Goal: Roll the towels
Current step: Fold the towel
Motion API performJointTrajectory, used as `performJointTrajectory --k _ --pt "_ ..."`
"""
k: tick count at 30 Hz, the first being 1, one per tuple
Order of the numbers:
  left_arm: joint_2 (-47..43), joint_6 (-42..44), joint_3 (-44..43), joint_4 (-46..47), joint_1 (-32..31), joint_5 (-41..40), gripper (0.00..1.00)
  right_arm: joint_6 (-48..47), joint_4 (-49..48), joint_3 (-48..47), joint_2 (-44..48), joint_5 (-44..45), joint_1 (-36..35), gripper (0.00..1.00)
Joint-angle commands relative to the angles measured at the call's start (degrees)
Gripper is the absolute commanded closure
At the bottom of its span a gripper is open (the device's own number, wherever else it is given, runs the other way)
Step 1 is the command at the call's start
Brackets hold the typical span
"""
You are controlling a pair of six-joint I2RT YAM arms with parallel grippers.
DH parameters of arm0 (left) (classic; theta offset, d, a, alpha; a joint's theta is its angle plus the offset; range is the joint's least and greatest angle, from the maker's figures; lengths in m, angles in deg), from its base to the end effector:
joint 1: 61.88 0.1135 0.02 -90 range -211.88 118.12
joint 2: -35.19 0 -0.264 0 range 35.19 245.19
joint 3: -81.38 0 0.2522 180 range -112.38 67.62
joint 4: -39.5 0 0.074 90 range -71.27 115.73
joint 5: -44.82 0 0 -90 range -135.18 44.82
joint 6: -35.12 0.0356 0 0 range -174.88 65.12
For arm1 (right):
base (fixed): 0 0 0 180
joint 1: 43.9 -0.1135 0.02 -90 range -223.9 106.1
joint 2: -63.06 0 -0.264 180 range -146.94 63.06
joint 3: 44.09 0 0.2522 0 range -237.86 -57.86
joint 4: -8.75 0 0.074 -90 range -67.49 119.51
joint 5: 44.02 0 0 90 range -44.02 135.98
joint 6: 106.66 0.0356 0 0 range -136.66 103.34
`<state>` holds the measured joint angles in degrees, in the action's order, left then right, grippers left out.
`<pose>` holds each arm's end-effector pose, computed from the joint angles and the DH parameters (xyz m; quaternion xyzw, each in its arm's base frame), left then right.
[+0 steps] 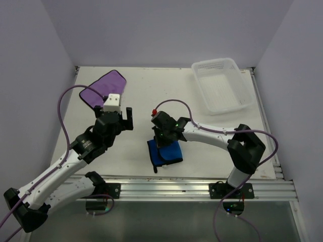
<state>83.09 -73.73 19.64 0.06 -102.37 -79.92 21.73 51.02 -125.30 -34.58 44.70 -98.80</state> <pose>0.1508 -0.1021 0.3251 -0.0047 0.8231 -0.0322 0.5669 0.2029 0.2900 0.2102 -0.1412 0.9525 0.2035 0.1774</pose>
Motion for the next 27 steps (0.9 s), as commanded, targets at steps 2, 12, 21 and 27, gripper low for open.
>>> performJointTrajectory --k 2,12,21,27 --pt "-0.9 1.0 0.0 1.6 0.7 -0.3 0.00 1.2 -2.6 -3.6 -2.5 -1.2 -1.2 1.00" --pt "-1.0 1.0 0.0 1.8 1.0 0.2 0.00 1.7 -2.8 -6.5 -5.7 -1.2 -3.6 1.00" --pt "-1.1 1.0 0.1 1.6 1.1 0.1 0.01 1.7 -3.1 -8.1 -8.3 -1.0 -6.5 1.00" --pt "-1.1 1.0 0.0 1.8 1.2 0.2 0.00 0.0 -1.7 -10.6 -10.5 -0.4 -9.0 1.00"
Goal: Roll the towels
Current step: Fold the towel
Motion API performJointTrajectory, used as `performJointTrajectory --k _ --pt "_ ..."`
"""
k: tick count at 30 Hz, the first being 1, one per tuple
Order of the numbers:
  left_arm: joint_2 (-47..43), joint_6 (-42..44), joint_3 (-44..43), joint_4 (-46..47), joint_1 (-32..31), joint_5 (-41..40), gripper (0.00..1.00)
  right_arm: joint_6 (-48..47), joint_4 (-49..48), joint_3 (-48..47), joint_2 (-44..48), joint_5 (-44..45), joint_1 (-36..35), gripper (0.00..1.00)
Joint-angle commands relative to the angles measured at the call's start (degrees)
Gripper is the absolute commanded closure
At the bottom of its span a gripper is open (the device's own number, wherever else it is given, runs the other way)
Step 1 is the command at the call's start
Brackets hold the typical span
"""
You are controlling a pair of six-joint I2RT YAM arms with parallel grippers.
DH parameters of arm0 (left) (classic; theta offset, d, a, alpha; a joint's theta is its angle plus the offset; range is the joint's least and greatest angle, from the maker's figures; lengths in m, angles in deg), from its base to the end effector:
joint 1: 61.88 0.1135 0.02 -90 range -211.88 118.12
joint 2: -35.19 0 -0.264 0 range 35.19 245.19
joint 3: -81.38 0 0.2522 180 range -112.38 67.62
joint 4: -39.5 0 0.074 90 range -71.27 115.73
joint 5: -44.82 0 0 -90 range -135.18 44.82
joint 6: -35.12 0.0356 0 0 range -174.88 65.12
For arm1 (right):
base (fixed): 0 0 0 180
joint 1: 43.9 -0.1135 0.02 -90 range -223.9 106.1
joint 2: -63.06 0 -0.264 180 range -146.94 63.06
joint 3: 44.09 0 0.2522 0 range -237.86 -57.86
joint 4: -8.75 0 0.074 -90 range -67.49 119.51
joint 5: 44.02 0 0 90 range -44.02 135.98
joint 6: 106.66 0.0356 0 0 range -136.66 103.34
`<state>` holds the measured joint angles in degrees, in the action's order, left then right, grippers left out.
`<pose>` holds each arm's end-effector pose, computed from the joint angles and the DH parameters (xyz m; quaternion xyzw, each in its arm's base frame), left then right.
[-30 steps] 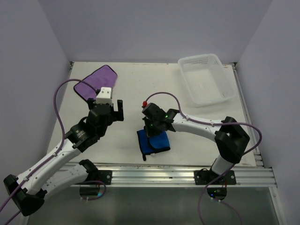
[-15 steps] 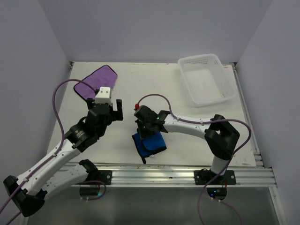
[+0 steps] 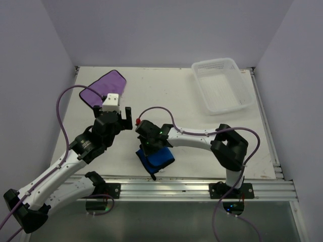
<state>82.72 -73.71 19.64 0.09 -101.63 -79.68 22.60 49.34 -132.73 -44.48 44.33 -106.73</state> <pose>0.1511 -0.0994 0.3261 -0.0099 0.8218 -0.0320 0.5688 0.1789 0.3508 0.1891 -0.2007 0.9436 0.2133 0.1546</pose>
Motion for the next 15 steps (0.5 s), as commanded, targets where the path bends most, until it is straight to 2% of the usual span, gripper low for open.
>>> performJointTrajectory --k 1,15 --pt "-0.8 1.0 0.1 1.7 0.5 -0.1 0.00 -0.9 0.2 -3.4 -0.8 0.2 -1.7 1.00" --pt "-1.0 1.0 0.0 1.6 0.6 -0.3 0.01 -2.4 -0.2 -3.1 -3.5 1.5 -5.3 1.00"
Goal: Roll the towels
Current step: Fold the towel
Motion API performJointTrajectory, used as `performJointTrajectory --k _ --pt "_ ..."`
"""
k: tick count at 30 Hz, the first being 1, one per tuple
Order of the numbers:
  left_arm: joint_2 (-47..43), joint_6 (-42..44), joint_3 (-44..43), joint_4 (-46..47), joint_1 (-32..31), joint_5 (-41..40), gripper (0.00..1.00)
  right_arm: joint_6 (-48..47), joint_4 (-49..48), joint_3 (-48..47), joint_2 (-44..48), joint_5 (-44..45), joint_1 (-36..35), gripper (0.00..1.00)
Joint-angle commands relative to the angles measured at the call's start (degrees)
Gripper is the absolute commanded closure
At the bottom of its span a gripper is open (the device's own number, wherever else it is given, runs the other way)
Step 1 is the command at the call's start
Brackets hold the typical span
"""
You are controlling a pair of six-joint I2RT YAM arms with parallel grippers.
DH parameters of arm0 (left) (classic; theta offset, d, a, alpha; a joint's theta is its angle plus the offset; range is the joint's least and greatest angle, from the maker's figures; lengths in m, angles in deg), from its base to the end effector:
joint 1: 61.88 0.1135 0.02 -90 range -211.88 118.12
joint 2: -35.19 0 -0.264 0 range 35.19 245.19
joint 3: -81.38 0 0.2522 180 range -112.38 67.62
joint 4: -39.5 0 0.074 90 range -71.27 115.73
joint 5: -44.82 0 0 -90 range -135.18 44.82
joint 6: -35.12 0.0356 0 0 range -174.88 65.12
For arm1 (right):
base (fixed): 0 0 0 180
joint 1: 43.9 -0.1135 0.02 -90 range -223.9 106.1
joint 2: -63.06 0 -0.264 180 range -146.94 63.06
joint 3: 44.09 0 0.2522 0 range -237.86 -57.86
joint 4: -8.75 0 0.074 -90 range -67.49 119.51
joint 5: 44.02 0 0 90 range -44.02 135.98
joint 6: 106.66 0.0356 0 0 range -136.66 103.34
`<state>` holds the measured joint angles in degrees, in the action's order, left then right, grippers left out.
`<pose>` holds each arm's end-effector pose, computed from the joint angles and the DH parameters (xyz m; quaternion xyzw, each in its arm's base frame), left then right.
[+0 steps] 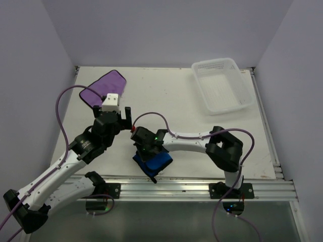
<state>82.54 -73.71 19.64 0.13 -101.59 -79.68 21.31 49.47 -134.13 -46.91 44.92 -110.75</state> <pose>0.1507 -0.0989 0.3267 -0.0108 0.8209 -0.0328 0.5700 0.1570 0.3689 0.1801 -0.2435 0.9362 0.2062 0.1474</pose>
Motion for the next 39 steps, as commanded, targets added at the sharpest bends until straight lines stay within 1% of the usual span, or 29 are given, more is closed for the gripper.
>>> performJointTrajectory --k 1,5,8,10,11,15,17,20,26,28,29,30,31,32,33,34,35,36,37,39 --pt "-1.0 1.0 0.0 1.5 0.6 -0.3 0.00 -1.5 -0.3 -1.7 -1.3 0.9 -1.8 1.00" --pt "-1.1 1.0 0.1 1.5 0.6 -0.5 0.00 -2.2 -0.2 -2.0 -2.9 0.9 -2.8 0.99" --pt "-1.0 1.0 0.1 1.6 0.6 -0.4 0.00 -2.2 0.0 -1.9 -3.6 0.9 -3.1 0.95" --pt "-1.0 1.0 0.1 1.7 0.7 -0.4 0.00 -2.2 0.1 -2.0 -3.3 1.0 -3.1 0.88" --pt "-1.0 1.0 0.1 1.6 0.7 -0.3 0.01 -2.2 0.1 -2.0 -3.1 1.0 -3.2 0.79" --pt "-1.0 1.0 0.1 1.7 0.8 -0.3 0.00 -2.6 0.1 -2.7 -1.0 0.5 -3.2 0.65" --pt "-1.0 1.0 0.1 1.6 0.8 -0.5 0.00 -2.8 0.2 -3.4 0.0 0.1 -3.1 0.60" --pt "-1.4 0.9 0.1 1.5 0.9 -0.9 0.00 -2.9 0.6 -3.5 1.6 -0.6 -3.1 0.57" --pt "-3.9 0.3 0.5 1.4 0.8 -3.4 0.01 -1.8 -1.0 -0.7 5.0 -1.1 -3.1 0.67" --pt "-5.2 0.1 0.8 1.6 0.8 -4.0 0.01 -1.2 -1.3 0.1 6.6 -0.9 -3.2 0.75" --pt "-5.5 -0.1 1.0 1.7 0.8 -4.5 0.00 -1.1 -1.1 0.8 7.1 -0.6 -3.1 0.83" --pt "-6.0 -0.2 1.3 1.9 0.9 -4.5 0.00 -1.0 -0.9 1.1 8.4 0.7 -3.2 0.86" --pt "-6.2 -0.5 1.4 2.0 0.9 -4.3 0.01 -1.0 -0.5 1.9 9.0 1.0 -3.0 0.95" --pt "-6.2 -0.8 1.4 2.0 0.9 -3.2 0.05 -1.5 0.1 2.2 9.5 2.1 -3.0 1.00" --pt "-6.1 -1.2 1.3 2.2 0.8 -2.1 0.11 -1.8 0.7 2.4 10.6 4.3 -2.9 1.00" --pt "-5.9 -2.1 0.9 2.4 0.9 -0.8 0.22 -2.1 1.6 2.6 11.0 5.2 -2.8 1.00" --pt "-5.4 -2.5 0.2 2.1 0.9 2.1 0.27 -2.7 2.7 2.9 11.5 6.1 -2.4 1.00" --pt "-4.5 -3.3 -1.7 1.5 0.9 3.2 0.33 -2.9 3.4 3.0 12.0 6.8 -2.1 1.00" --pt "-4.0 -6.4 -2.7 -0.1 0.9 5.1 0.45 -3.1 3.8 3.8 13.1 7.9 -1.6 1.00" --pt "-2.9 -7.0 -4.5 0.3 0.8 8.9 0.55 -3.4 4.3 4.9 14.5 8.6 0.1 1.00"
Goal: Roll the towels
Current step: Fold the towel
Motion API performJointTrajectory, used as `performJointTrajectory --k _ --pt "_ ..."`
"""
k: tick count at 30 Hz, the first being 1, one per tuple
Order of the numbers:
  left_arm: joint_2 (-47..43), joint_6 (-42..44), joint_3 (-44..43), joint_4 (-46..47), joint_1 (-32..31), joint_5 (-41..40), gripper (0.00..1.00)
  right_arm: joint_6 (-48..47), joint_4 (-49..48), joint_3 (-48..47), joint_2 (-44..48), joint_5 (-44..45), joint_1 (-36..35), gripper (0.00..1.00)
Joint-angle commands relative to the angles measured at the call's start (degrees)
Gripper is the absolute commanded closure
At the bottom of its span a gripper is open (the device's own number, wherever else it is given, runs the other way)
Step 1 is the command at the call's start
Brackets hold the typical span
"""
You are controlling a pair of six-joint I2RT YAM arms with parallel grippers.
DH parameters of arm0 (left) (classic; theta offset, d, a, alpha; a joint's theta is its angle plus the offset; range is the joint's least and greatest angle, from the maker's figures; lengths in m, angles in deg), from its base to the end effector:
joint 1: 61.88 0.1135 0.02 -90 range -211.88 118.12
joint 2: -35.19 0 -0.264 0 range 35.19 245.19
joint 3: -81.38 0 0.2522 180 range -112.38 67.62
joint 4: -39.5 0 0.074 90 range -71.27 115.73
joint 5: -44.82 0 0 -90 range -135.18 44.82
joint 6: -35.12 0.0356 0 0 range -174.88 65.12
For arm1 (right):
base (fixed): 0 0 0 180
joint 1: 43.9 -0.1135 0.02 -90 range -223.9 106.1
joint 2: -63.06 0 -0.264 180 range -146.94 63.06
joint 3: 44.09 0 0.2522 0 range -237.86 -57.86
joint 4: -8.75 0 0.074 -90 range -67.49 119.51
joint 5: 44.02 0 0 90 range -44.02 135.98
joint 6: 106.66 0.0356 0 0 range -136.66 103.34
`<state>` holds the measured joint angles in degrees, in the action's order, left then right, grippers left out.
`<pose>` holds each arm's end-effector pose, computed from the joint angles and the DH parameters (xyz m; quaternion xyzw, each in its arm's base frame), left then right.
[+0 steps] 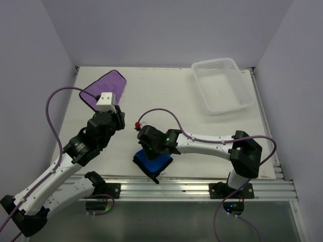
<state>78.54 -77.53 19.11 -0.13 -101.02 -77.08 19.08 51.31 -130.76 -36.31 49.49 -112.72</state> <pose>0.1391 -0.0890 0.3396 -0.0412 0.8052 -0.0867 0.5851 0.1362 0.3456 0.2285 -0.2628 0.9171 0.2182 0.2057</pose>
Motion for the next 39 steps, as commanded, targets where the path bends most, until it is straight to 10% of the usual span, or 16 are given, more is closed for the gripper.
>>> performJointTrajectory --k 1,7,14,39 --pt "1.5 -4.9 -4.3 0.3 0.2 7.7 0.65 -1.1 2.6 2.8 5.5 4.4 2.7 1.00" --pt "1.6 -15.3 5.3 7.9 0.3 19.8 1.00 -0.3 0.2 7.7 8.8 4.8 8.7 1.00" --pt "6.5 -23.9 21.5 23.1 0.1 30.7 1.00 -1.0 -2.2 6.0 5.9 2.9 12.3 1.00" --pt "17.4 -28.2 32.6 37.8 -3.7 30.0 1.00 1.4 -11.7 5.5 -8.1 -2.9 13.4 1.00"
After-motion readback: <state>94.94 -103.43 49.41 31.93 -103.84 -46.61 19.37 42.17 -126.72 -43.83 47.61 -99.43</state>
